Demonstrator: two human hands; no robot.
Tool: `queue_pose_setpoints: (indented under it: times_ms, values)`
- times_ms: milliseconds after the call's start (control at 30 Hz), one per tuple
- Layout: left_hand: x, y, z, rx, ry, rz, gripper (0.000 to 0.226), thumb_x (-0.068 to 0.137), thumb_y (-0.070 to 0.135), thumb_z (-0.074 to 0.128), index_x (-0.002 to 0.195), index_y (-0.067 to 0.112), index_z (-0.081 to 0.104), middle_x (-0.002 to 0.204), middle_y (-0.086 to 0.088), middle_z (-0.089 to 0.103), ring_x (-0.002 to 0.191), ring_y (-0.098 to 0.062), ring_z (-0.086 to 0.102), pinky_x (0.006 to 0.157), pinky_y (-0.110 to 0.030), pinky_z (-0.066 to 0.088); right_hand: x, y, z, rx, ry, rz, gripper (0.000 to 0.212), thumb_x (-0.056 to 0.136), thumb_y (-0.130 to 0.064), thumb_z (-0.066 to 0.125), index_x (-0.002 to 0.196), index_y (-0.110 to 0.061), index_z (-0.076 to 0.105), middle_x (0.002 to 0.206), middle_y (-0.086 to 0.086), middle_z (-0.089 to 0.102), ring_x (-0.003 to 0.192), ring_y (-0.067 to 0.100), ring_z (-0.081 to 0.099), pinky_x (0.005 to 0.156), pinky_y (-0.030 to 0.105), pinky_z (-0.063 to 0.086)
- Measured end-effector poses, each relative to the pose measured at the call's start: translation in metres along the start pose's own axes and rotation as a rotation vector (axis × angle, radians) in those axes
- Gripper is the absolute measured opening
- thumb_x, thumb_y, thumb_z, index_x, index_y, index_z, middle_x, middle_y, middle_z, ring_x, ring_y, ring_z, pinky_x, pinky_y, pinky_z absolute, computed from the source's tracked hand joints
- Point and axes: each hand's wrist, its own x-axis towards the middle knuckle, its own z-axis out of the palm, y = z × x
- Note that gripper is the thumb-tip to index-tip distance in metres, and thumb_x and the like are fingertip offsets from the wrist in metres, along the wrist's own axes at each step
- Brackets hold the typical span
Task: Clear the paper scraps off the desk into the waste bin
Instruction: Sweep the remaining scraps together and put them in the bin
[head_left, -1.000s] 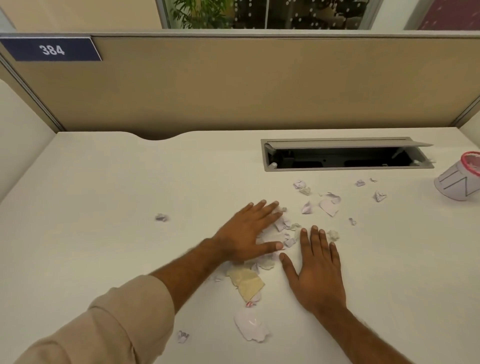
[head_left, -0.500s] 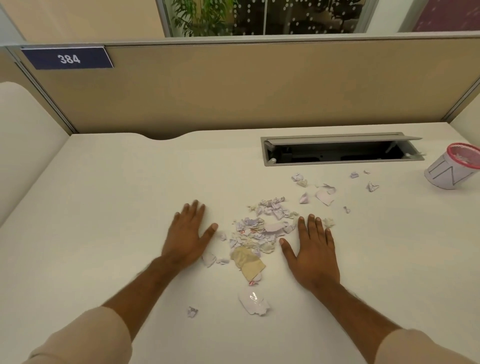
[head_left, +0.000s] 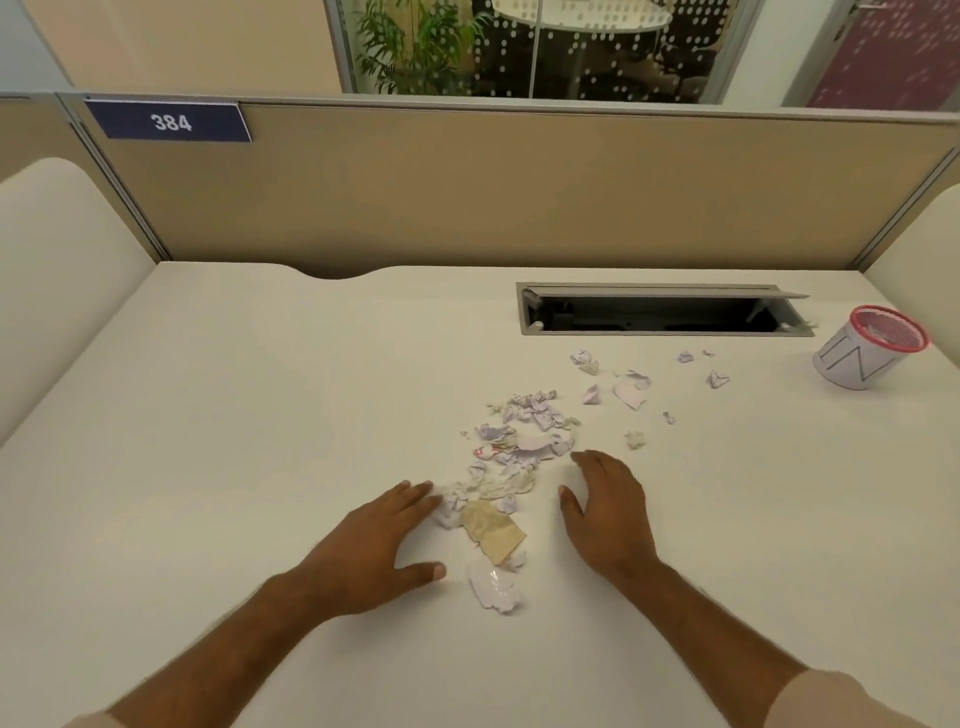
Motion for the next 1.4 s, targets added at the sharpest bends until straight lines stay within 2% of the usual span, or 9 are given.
queue_pose_setpoints:
  times_ms: [67,267,433,567,667,800,900,1133,1400]
  values:
    - [-0.018,-0.006,0.002,0.027,-0.023,-0.01,0.085,0.083,0.072,0.05,0.152,0.043,0.011,0.153,0.028,-0.006,0.144,0.003,-0.008,0.115,-0.018,0.005,-0.011,-0.018,-0.002,0.084,0.008,-0.131,0.05,0.087,-0.03,0.06,0.134,-0.014,0.05,0.134,0.004,0.052,0.128,0.024,0.044,0.106,0.034,0.036]
    - [-0.034,0.002,0.016,-0.088,0.121,-0.101,0.057,0.09,0.031,0.065,0.143,0.038,0.043,0.155,0.02,0.024,0.134,-0.007,0.026,0.112,-0.022,0.024,-0.018,-0.063,0.012,-0.067,-0.48,-0.312,0.08,0.082,-0.058,0.056,0.149,-0.029,0.022,0.155,-0.005,0.018,0.14,0.019,0.016,0.112,0.035,0.023]
    - [-0.031,0.009,0.02,-0.265,0.217,-0.138,0.039,0.088,0.011,0.067,0.123,0.03,0.065,0.138,0.017,0.042,0.101,0.001,0.052,0.089,-0.01,0.04,-0.024,-0.07,0.013,-0.05,-0.476,-0.337,0.038,0.09,-0.026,0.058,0.127,-0.022,0.053,0.124,-0.002,0.044,0.117,0.019,0.039,0.094,0.031,0.042]
    - [-0.018,0.012,0.017,-0.311,0.274,-0.182,0.031,0.084,0.006,0.07,0.107,0.027,0.072,0.108,0.016,0.053,0.079,0.0,0.055,0.073,-0.011,0.042,-0.036,-0.063,0.009,0.062,-0.451,-0.307,0.021,0.09,-0.012,0.052,0.104,-0.021,0.064,0.099,-0.002,0.051,0.094,0.016,0.05,0.08,0.029,0.045]
    - [0.001,0.018,0.011,-0.313,0.266,-0.189,0.044,0.08,0.011,0.075,0.121,0.02,0.065,0.103,0.01,0.053,0.083,0.0,0.052,0.077,-0.01,0.04,-0.039,-0.055,0.003,0.119,-0.407,-0.24,0.018,0.089,-0.012,0.054,0.098,-0.019,0.068,0.094,-0.002,0.059,0.088,0.014,0.054,0.077,0.023,0.041]
    - [0.029,0.039,0.01,-0.277,0.165,-0.208,0.093,0.071,0.049,0.08,0.148,0.029,0.033,0.132,0.003,0.037,0.118,-0.017,0.042,0.102,-0.028,0.039,-0.037,-0.044,-0.013,0.349,-0.362,-0.003,0.022,0.08,-0.002,0.06,0.08,-0.021,0.072,0.081,-0.011,0.066,0.076,0.004,0.06,0.065,0.018,0.047]
    - [0.048,0.063,0.017,-0.244,0.152,-0.229,0.101,0.068,0.062,0.076,0.151,0.035,0.025,0.141,0.002,0.028,0.129,-0.019,0.031,0.107,-0.031,0.032,-0.031,-0.033,-0.027,0.462,-0.298,0.162,0.02,0.074,-0.004,0.072,0.07,-0.023,0.071,0.07,-0.009,0.069,0.066,0.003,0.062,0.056,0.011,0.045]
    - [0.062,0.091,0.03,-0.275,0.219,-0.218,0.015,0.091,0.019,0.066,0.104,0.016,0.069,0.104,-0.001,0.054,0.093,-0.016,0.055,0.079,-0.02,0.043,-0.022,-0.014,-0.057,0.806,-0.308,0.322,0.009,0.076,-0.006,0.076,0.08,-0.014,0.074,0.068,0.002,0.072,0.056,0.013,0.063,0.048,0.024,0.047]
    - [0.055,0.092,0.018,-0.469,0.307,-0.355,0.006,0.083,0.008,0.072,0.079,0.009,0.076,0.08,-0.004,0.073,0.072,-0.018,0.068,0.072,-0.023,0.054,-0.016,-0.002,-0.082,1.08,-0.252,0.385,0.016,0.079,0.002,0.07,0.095,0.002,0.069,0.092,0.023,0.069,0.073,0.03,0.064,0.052,0.026,0.042]
